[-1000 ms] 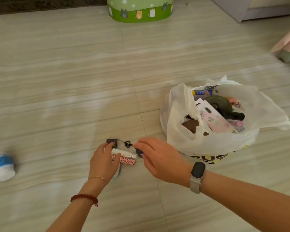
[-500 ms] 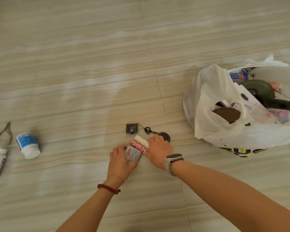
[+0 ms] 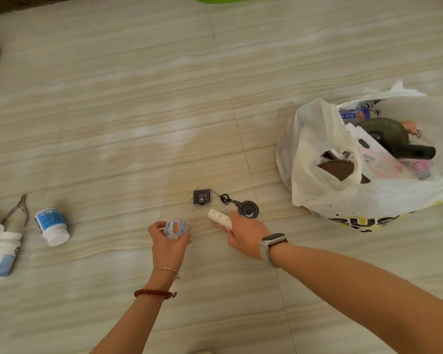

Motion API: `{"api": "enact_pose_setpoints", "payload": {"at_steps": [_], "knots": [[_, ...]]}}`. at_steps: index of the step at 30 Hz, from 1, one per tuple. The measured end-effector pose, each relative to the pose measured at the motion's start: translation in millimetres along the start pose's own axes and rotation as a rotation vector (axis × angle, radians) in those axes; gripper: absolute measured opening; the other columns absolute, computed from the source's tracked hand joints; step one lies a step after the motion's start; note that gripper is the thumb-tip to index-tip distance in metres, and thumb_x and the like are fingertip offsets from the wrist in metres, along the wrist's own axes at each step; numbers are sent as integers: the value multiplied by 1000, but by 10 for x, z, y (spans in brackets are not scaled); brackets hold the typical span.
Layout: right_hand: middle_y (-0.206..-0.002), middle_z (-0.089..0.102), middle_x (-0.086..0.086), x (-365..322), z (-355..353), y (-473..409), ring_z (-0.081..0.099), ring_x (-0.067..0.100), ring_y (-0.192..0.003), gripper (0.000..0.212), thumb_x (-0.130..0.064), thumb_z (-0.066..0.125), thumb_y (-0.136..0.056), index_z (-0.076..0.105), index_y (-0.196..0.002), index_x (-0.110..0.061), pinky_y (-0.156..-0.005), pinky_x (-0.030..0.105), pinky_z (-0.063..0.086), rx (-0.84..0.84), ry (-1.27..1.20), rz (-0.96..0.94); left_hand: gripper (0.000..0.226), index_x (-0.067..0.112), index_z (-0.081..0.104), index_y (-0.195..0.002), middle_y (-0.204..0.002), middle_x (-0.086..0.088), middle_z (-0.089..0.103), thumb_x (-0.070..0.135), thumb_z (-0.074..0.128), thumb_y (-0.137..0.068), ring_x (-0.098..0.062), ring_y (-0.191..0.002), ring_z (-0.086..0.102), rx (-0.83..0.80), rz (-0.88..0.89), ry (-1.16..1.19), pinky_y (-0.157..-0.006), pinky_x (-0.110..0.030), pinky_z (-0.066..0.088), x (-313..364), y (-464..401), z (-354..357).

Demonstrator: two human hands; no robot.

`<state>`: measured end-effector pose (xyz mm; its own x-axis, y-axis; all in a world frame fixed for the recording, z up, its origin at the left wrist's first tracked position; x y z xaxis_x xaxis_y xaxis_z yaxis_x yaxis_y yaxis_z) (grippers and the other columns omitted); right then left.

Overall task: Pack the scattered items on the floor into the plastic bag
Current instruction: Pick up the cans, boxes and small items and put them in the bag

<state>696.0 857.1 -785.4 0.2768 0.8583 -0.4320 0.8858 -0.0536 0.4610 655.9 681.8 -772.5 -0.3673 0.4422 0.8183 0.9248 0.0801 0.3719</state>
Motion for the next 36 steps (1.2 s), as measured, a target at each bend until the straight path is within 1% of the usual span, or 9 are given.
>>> {"api": "enact_pose_setpoints", "payload": {"at_steps": [9, 12, 15, 18, 21, 25, 28, 32, 36], "knots": [[-84, 55, -11, 239, -1756, 1007, 58, 13, -73, 22, -24, 49, -92, 40, -103, -40, -65, 25, 50, 567, -617, -193, 41, 22, 42, -108, -89, 11, 53, 0, 63, -81, 7, -62, 61, -76, 400, 354, -55, -14, 53, 1569, 289, 383], [-81, 54, -13, 715, -2276, 1231, 56, 8, -68, 18, -21, 49, -93, 43, -109, -27, -56, 15, 44, 790, -521, -65, 40, 32, 49, -95, -90, 14, 56, -2, 63, -79, 10, -64, 60, -258, 520, 391, -58, -15, 54, 2172, 529, 802], [-100, 61, 8, 1336, -2500, 1310, 57, 20, -80, 31, -22, 49, -93, 46, -120, -7, -57, 20, 34, 761, -282, 235, 38, 36, 49, -96, -91, 20, 57, 18, 70, -71, -3, -76, 61, -442, 604, 244, -74, -31, 53, 2604, 747, 1352], [-109, 63, 15, 1802, -2455, 1390, 59, 32, -95, 37, -25, 49, -91, 47, -124, -9, -71, 30, 45, 629, -233, 409, 48, 24, 49, -117, -103, 9, 60, 20, 69, -74, -19, -89, 59, -545, 762, 1, -82, -23, 43, 2872, 1022, 1909], [-102, 65, 14, 1987, -2410, 1407, 60, 27, -81, 35, -22, 56, -87, 52, -120, -11, -59, 27, 49, 623, -375, 443, 62, 19, 34, -136, -124, -5, 56, 19, 63, -81, -25, -111, 53, -600, 887, -255, -88, -22, 37, 2947, 1174, 2369], [-113, 58, 11, 2010, -2452, 1411, 59, 27, -100, 49, -16, 56, -87, 42, -133, -8, -90, 40, 50, 744, -595, 420, 70, 28, 18, -141, -143, -9, 34, 44, 54, -83, -31, -130, 34, -457, 759, -680, -107, -50, 27, 2807, 950, 2548], [-124, 57, 12, 1927, -2458, 1461, 59, 27, -103, 38, -13, 49, -91, 49, -129, -8, -91, 41, 48, 746, -420, 333, 81, 25, 13, -142, -149, -10, 17, 53, 55, -80, -31, -136, 20, -440, 652, -702, -109, -51, 27, 2584, 939, 2428], [-124, 59, 0, 1744, -2106, 1467, 55, 17, -109, 40, -36, 44, -93, 47, -131, -23, -91, 30, 44, 494, 2, 104, 76, 16, 19, -141, -136, -14, 39, 37, 62, -81, -31, -121, 43, -518, 545, -599, -96, -38, 41, 2227, 960, 2283], [-98, 69, 1, 1611, -1822, 1462, 63, 21, -90, 53, -52, 20, -94, 60, -110, -21, -82, 36, 49, 368, 291, -92, 28, 7, 54, -114, -71, -6, 60, 17, 54, -88, -8, -47, 58, -471, 497, -218, -48, -11, 42, 2269, 793, 2017]]}}
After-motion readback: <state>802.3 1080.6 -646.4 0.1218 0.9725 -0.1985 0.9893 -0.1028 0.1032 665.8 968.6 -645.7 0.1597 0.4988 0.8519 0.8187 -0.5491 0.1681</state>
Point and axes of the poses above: each hand's wrist, its own y-axis away from the middle knuckle, its own z-axis out of the palm, x = y × z, the point moved 6 cm from there along -y, towards the middle knuckle
